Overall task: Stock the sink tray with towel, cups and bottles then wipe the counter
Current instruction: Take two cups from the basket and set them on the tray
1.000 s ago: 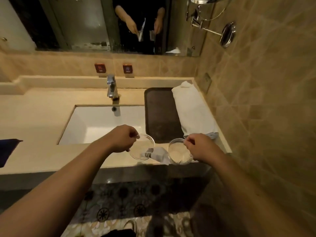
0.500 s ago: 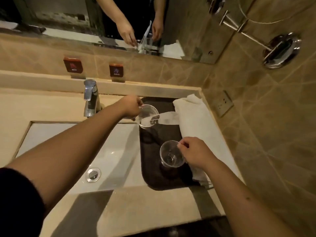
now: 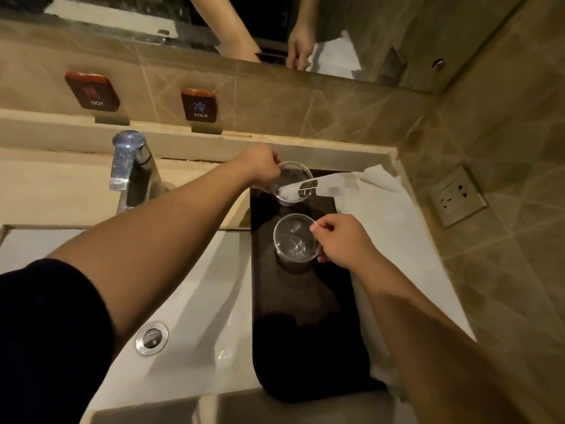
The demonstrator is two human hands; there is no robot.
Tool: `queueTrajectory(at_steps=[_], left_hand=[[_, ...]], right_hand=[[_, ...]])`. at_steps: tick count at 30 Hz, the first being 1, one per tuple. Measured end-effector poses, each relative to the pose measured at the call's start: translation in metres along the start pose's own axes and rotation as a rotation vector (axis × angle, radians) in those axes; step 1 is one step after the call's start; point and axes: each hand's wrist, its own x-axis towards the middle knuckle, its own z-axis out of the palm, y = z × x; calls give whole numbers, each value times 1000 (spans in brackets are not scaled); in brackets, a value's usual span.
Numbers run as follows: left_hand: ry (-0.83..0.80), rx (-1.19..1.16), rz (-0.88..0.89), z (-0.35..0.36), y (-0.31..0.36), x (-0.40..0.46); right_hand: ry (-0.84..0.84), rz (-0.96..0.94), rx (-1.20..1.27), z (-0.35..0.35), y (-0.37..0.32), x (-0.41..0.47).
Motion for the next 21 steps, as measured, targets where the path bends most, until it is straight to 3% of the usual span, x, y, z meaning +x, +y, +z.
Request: queueTrajectory(at_steps=[9, 21], left_hand=[[10, -181, -32, 8, -4, 38], [10, -327, -70, 10, -10, 42]], right_hand=[[81, 114, 191, 10, -1, 47], [141, 129, 205, 16, -7, 46]])
